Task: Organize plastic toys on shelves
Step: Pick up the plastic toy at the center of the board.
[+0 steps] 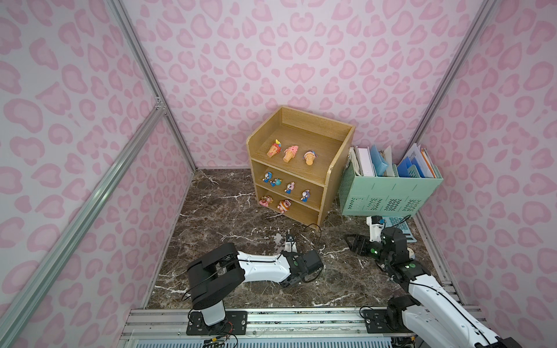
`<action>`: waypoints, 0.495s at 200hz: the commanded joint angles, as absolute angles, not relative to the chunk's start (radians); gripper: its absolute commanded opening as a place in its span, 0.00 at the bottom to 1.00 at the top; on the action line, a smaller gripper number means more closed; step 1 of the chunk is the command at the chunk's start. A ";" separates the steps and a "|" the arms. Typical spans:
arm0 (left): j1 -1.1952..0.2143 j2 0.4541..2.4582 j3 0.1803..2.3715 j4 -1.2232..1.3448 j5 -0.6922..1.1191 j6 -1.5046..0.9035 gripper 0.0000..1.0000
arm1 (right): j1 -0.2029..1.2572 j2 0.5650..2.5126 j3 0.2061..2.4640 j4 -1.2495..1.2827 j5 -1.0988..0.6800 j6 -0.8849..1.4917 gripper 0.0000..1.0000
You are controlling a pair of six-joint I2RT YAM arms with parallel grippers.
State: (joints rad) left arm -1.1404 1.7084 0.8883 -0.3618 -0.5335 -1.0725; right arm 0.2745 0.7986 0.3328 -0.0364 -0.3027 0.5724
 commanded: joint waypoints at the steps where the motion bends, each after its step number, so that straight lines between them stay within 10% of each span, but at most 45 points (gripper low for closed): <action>1: -1.117 1.653 0.861 -0.229 -0.472 -0.755 0.50 | 0.260 0.779 0.334 -0.053 -0.309 0.555 0.80; 99: -0.804 1.539 0.703 0.309 0.027 -0.138 0.50 | 0.192 0.720 0.319 -0.058 -0.349 0.542 0.80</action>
State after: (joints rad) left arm -0.8429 1.5276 0.7033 0.1398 -0.0723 -0.2768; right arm 0.1978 0.7265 0.3214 -0.0757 -0.3351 0.5522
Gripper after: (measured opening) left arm 0.551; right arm 0.797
